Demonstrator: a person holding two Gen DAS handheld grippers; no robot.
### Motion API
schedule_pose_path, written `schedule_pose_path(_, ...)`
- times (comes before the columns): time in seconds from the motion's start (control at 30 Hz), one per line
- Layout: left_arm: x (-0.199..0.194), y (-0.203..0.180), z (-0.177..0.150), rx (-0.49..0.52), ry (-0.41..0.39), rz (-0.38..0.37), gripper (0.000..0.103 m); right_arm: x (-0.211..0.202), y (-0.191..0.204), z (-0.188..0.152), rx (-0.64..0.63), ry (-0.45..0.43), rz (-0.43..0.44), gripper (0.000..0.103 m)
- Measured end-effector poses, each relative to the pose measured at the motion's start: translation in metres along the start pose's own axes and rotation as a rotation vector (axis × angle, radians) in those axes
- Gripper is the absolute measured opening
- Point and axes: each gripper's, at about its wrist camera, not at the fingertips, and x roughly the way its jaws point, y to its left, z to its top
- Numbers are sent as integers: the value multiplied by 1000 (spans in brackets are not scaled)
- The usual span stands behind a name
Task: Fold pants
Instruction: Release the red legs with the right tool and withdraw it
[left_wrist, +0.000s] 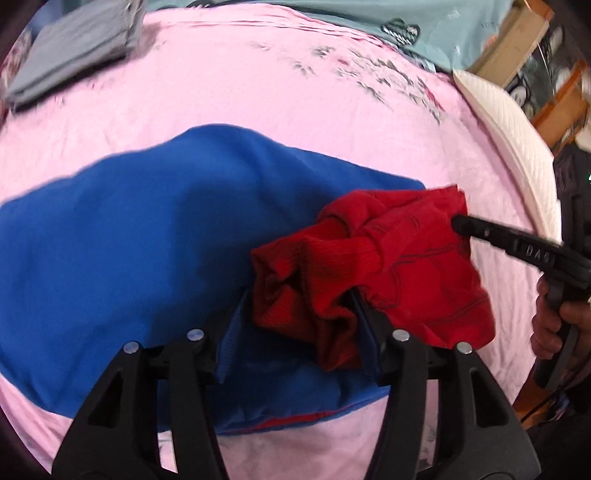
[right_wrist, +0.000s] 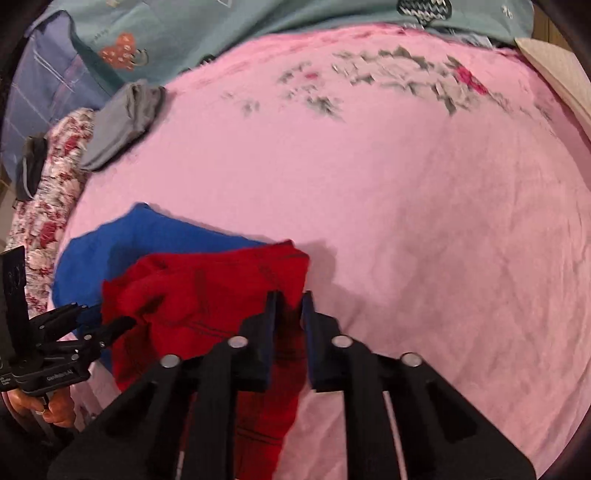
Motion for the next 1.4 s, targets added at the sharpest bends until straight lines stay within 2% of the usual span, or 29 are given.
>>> schedule_pose_path(0.07,-10,1,2,9,-10,1,55,-15,0,3,37,-16,-13,25)
schedule_pose_path(0.1,-17,3,1,20,-23,4,55,-28,6,4,29,-61,-22,31)
schedule_pose_path(0.17,-29,10,-2,20,-44,22,56,-54,27,2,-45,-158,5,34)
schedule_pose_path(0.2,-35,16,-4,9,-49,24,57,-61,43,-1,-101,-168,54,34)
schedule_pose_path(0.27,-45,30,-9,-21,-55,35,57,-57,70,-7,-187,-138,135,34)
schedule_pose_path(0.33,-54,41,-14,-44,-66,57,57,-39,96,-16,-254,-99,167,33)
schedule_pose_path(0.4,-65,53,-20,-61,-73,73,57,-15,110,-23,-278,-50,176,29)
schedule_pose_path(0.43,-70,58,-23,-68,-79,87,57,1,117,-27,-295,0,177,28)
schedule_pose_path(0.47,-77,65,-25,-78,-87,104,57,22,126,-36,-350,67,138,28)
schedule_pose_path(0.57,-107,96,-34,-135,-131,147,63,18,130,-37,-376,60,85,29)
schedule_pose_path(0.63,-126,120,-39,-190,-172,189,73,-6,132,-27,-335,23,110,30)
schedule_pose_path(0.7,-140,152,-45,-263,-193,230,76,-29,148,-25,-379,-61,122,48)
schedule_pose_path(0.77,-144,191,-50,-350,-179,253,76,-35,171,-26,-444,-96,118,50)
schedule_pose_path(0.9,-144,234,-52,-436,-166,205,76,-13,229,-39,-567,-59,170,50)
schedule_pose_path(0.97,-140,246,-50,-449,-151,154,76,-2,257,-47,-638,-48,184,50)
schedule_pose_path(1.13,-122,253,-33,-417,-116,6,75,25,317,-66,-770,-15,189,50)
schedule_pose_path(1.4,-90,269,-8,-388,-7,-139,74,61,380,-90,-879,-33,155,50)
